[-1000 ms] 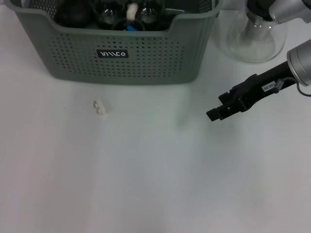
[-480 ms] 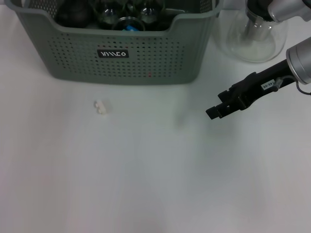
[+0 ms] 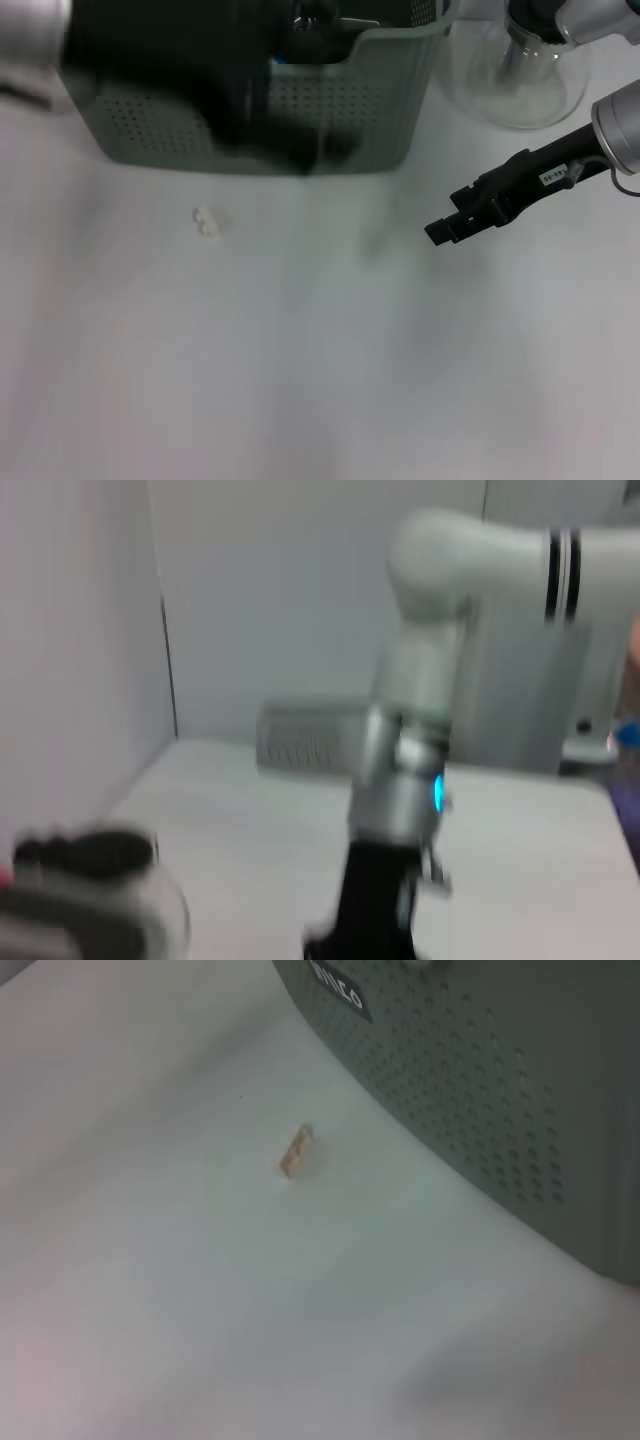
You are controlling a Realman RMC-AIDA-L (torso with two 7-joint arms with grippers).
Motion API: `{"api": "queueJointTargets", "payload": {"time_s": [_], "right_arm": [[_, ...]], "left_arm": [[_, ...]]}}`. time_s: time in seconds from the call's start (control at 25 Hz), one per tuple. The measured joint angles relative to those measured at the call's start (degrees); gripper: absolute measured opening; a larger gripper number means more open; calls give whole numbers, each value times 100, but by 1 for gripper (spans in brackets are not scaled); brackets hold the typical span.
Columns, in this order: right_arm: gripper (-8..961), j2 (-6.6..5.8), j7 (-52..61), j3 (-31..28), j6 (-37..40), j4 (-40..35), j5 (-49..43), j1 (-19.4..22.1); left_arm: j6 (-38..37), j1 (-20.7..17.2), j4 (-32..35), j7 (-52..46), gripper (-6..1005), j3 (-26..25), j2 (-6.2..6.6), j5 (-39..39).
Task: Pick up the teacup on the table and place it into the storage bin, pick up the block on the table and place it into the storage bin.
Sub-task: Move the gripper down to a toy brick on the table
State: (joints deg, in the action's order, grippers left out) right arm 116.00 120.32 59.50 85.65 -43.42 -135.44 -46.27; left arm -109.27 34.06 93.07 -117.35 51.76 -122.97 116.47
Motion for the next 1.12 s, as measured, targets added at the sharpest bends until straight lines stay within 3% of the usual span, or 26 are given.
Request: {"api": "queueJointTargets", "payload": {"time_s": [0.16,0.32,0.52,0.8,1.12], "right_arm": [[777,32,0,0,-44,12,0,-10],[777,57,-7,29,-137,18,3,-19],[778,101,-39,40,-156,20,6,-61],[777,120,-40,44,-156,39,3,-74],[778,124,-11,44,-170,88,-1,-73]], "left_arm": [[158,-333,-194,229,877,438,-164,981],[475,-374,-814,418,881,480,-163,1663],[1439,-320,-1703,732,882,580,-147,2513],[2622,-261,-2516,877,876,921,-150,3011],[2966,-184,-2812,887,876,1041,-144,3177]]}}
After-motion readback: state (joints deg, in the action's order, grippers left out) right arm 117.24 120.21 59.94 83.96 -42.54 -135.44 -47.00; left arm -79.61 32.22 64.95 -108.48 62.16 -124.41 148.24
